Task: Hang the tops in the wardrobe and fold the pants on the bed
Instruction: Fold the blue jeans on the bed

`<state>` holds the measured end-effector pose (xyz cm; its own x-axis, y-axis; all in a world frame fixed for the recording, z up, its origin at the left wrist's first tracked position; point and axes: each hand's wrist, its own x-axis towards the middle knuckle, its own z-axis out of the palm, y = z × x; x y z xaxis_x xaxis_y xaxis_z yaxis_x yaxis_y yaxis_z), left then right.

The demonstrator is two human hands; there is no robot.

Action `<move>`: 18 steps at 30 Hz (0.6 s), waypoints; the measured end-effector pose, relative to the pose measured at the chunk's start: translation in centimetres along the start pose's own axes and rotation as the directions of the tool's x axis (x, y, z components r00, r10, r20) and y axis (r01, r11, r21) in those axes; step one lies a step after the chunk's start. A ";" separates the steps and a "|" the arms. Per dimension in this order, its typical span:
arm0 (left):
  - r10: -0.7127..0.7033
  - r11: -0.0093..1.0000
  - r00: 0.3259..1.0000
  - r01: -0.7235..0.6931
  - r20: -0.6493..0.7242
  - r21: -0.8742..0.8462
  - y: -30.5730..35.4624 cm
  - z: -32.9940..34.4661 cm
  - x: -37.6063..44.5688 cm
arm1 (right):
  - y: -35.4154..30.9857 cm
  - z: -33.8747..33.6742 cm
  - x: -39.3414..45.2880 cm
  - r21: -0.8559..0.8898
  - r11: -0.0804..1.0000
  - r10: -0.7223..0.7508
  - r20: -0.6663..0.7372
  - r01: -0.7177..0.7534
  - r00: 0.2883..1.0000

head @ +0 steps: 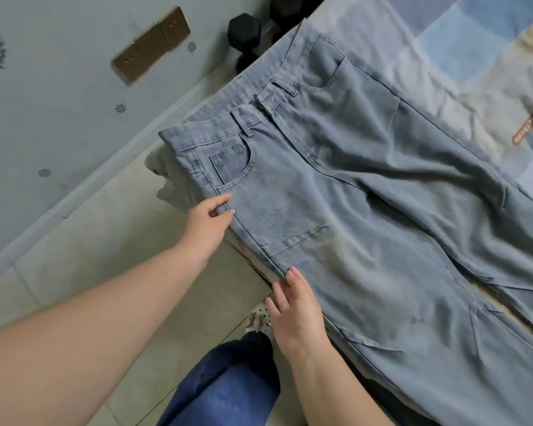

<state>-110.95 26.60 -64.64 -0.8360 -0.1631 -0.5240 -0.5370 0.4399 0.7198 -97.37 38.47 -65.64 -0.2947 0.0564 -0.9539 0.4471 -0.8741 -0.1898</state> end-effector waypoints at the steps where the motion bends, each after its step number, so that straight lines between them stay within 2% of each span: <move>1: 0.003 1.000 1.000 -0.003 0.005 0.004 0.3 -0.3 0.5 | 0.0 0.5 0.1 0.036 0.999 -0.023 -0.036 0.024 0.999; 5: 0.002 1.000 1.000 -0.002 0.009 -0.007 2.0 -1.4 2.3 | -0.5 2.6 -0.1 0.080 0.979 -0.159 -0.279 0.188 0.947; 8: 0.179 0.982 0.982 -0.175 -0.058 0.076 3.8 -0.8 2.5 | -2.6 2.8 -0.6 0.055 0.945 -0.281 -0.368 0.322 0.886; 11: 0.309 0.950 0.949 -0.304 -0.061 0.070 7.3 1.2 2.9 | -7.1 2.8 -1.0 -0.074 0.875 -0.476 -0.315 0.479 0.821; 15: 0.367 0.929 0.929 -0.363 -0.055 0.067 12.3 5.2 4.1 | -14.4 2.7 -0.4 -0.303 0.714 -0.694 -0.194 0.631 0.693; 18: 0.395 0.918 0.918 -0.394 -0.025 0.040 15.8 8.2 5.4 | -19.9 2.9 0.5 -0.379 0.607 -0.786 -0.156 0.699 0.598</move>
<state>-123.04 39.93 -59.80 -0.9827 0.0016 -0.1851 -0.1592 0.5032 0.8494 -108.88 54.55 -61.70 -0.3960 0.7960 -0.4578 0.3855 -0.3084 -0.8696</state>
